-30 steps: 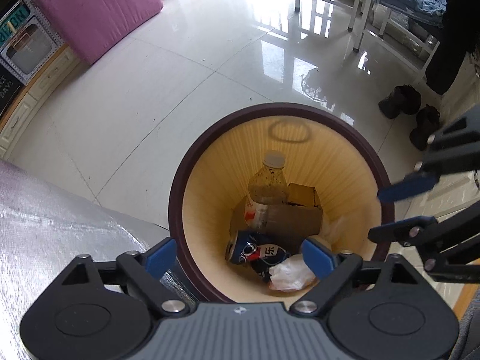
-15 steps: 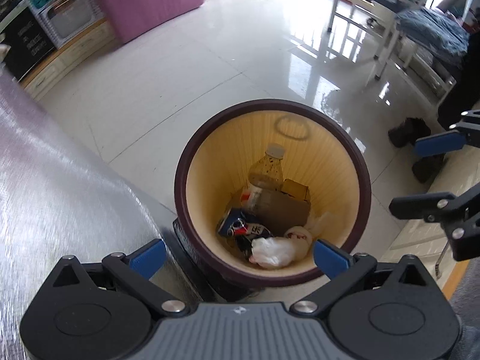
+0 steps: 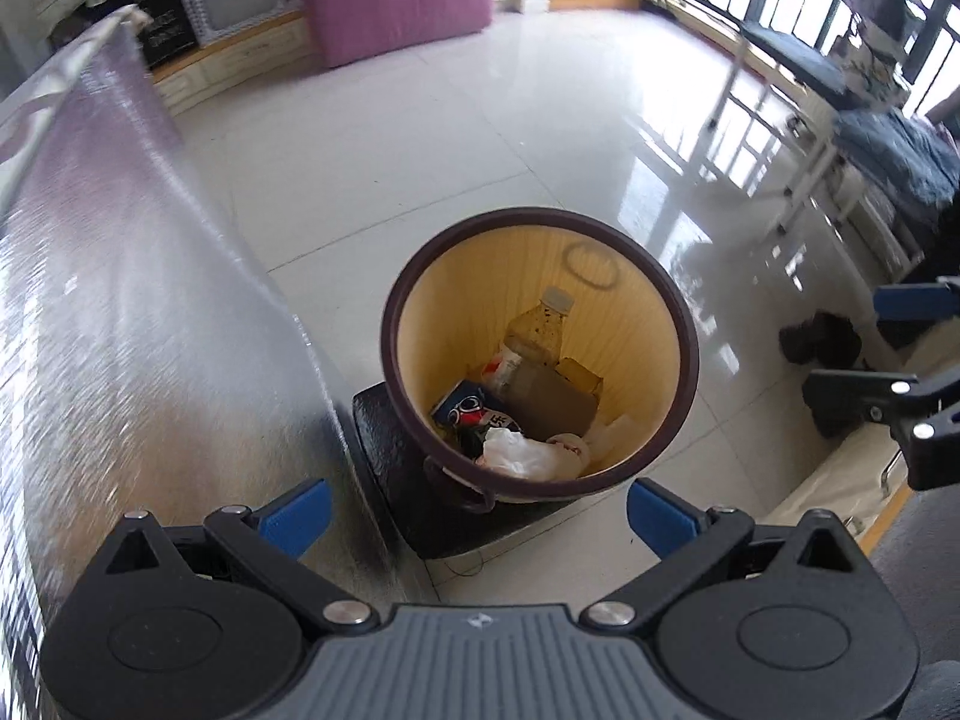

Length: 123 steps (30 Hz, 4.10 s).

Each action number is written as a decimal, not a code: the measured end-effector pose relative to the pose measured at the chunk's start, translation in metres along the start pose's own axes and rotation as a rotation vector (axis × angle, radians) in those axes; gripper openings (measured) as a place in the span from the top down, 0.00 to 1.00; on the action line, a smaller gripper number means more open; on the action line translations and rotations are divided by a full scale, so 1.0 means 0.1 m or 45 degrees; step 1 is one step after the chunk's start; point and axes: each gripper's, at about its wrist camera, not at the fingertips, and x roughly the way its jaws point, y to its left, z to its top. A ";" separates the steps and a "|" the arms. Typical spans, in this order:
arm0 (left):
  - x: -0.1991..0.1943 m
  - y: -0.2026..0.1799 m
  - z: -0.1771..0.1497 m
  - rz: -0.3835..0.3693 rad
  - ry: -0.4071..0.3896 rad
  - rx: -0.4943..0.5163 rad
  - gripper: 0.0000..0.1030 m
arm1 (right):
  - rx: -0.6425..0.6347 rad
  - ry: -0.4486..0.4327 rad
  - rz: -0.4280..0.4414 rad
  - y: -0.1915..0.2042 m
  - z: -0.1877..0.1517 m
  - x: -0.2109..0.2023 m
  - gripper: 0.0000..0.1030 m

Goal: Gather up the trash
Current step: 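Raise both open tools up and away from the wastebasket, then move both tools toward the blue snack wrapper and white tissue on the bed, then grasp the blue snack wrapper with the left tool while the right tool grasps the white tissue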

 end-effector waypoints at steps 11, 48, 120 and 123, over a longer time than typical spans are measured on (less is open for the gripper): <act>-0.52 -0.04 -0.29 0.018 -0.123 -0.119 0.00 | 0.003 -0.075 -0.017 0.05 -0.19 -0.48 0.00; -2.34 1.16 -1.42 0.153 -0.725 -0.366 0.00 | -0.046 -0.508 0.108 1.22 -0.18 -1.53 0.00; -1.98 3.63 -1.55 0.290 -0.846 -0.675 0.69 | -0.216 -0.498 0.524 3.80 1.22 -0.35 0.95; -2.09 3.44 -1.71 0.277 -0.842 -0.703 0.73 | -0.187 -0.518 0.536 3.57 1.11 -0.53 0.95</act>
